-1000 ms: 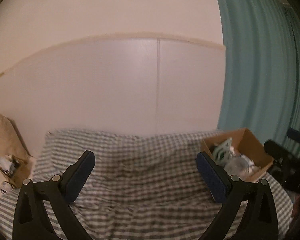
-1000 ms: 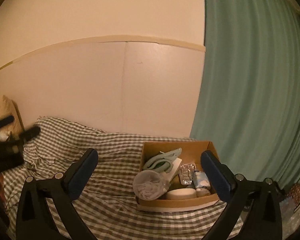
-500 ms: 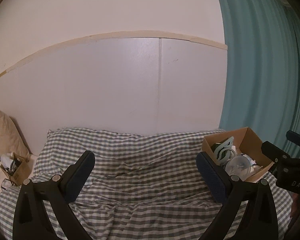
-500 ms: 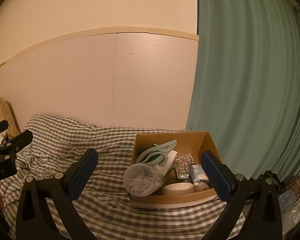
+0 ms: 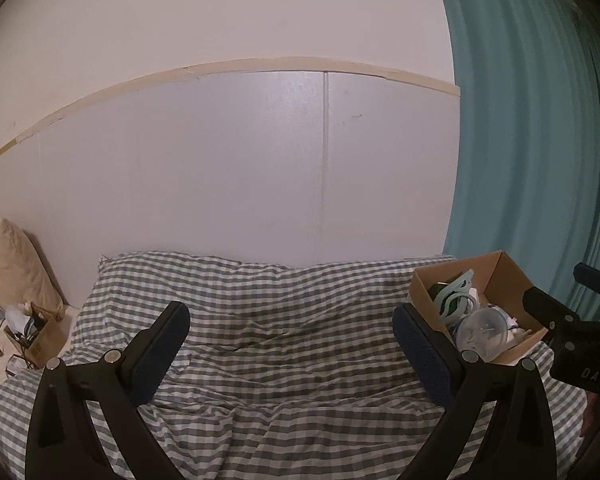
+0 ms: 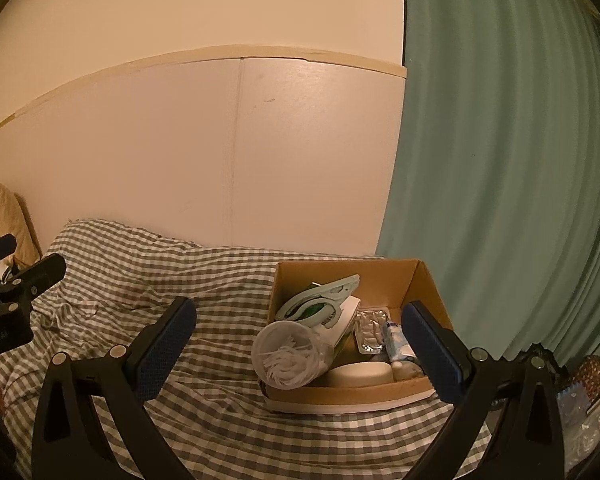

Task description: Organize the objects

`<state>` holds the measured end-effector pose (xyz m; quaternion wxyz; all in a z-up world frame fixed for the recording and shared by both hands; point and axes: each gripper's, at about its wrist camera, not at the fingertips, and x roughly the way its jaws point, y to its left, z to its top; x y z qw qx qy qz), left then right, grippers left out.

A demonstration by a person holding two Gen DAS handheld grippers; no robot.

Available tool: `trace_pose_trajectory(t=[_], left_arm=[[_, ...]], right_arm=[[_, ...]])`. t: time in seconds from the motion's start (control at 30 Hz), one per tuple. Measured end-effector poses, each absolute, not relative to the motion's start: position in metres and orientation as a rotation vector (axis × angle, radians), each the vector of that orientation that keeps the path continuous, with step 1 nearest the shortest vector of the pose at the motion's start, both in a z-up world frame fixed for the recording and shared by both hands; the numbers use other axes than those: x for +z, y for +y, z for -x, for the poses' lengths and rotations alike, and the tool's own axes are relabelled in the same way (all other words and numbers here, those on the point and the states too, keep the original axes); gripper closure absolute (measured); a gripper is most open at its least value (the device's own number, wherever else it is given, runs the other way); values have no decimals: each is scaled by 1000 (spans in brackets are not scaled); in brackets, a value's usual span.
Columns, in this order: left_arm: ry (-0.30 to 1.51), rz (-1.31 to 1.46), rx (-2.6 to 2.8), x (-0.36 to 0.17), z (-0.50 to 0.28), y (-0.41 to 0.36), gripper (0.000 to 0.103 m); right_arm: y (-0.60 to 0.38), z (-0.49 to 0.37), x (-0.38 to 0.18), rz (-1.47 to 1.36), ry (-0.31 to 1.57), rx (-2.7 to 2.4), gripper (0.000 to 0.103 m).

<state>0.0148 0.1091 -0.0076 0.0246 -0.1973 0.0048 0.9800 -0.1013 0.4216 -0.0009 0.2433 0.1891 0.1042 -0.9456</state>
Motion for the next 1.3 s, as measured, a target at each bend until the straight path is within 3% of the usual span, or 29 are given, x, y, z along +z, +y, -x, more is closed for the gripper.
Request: trace_pose_trajectory(t=[1.3], left_arm=[[56,591,3025,-4,-13,119,0]], right_arm=[[426,105,0,-540,294,-2590,0]])
